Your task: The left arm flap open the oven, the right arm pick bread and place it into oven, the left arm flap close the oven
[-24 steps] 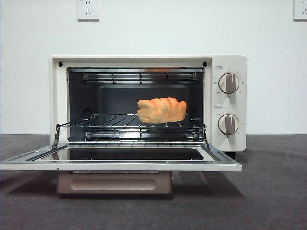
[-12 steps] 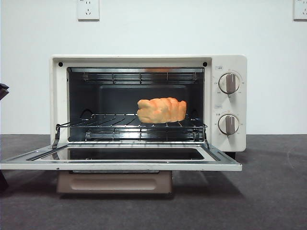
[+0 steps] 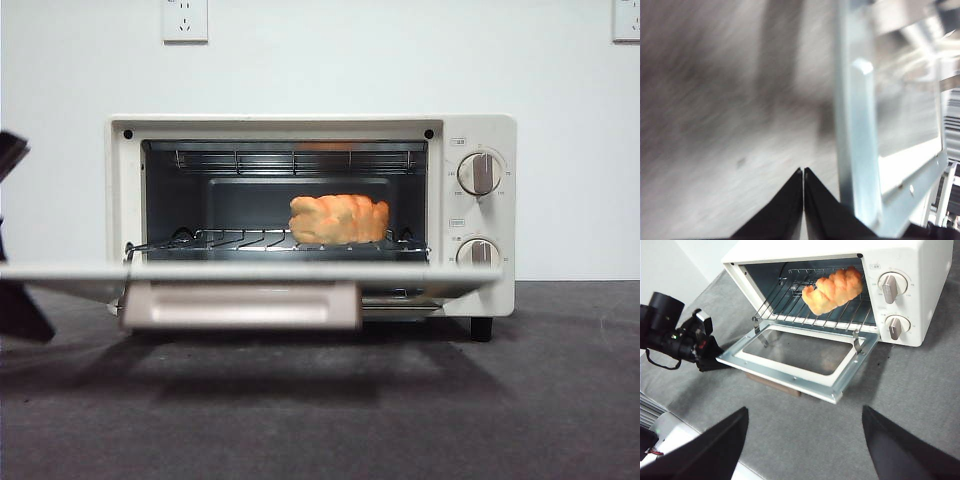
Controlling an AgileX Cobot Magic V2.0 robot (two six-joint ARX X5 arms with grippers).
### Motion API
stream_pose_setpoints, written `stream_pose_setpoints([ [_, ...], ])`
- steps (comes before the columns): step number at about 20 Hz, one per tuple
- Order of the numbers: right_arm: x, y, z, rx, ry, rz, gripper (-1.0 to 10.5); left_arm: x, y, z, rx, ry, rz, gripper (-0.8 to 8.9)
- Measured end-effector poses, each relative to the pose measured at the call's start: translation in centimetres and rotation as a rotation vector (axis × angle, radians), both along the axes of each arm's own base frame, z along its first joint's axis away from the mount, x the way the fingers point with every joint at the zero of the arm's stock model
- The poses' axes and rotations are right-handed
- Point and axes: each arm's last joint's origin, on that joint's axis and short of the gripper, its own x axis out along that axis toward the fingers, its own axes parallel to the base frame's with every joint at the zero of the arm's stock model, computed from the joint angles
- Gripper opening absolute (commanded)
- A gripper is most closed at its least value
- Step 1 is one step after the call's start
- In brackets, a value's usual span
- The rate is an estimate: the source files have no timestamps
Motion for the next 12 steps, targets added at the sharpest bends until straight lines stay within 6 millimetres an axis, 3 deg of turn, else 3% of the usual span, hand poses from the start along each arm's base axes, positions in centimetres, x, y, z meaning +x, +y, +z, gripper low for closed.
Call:
stream_pose_setpoints([
  [5, 0.1, 0.1, 0.3, 0.021, -0.022, 0.000, 3.6, 1.1, 0.0, 3.5, -0.026, -0.121, 0.035, 0.08],
  [12, 0.1, 0.1, 0.3, 0.022, -0.024, 0.001, 3.6, 3.1, -0.1, 6.4, -0.142, -0.289, 0.180, 0.08],
])
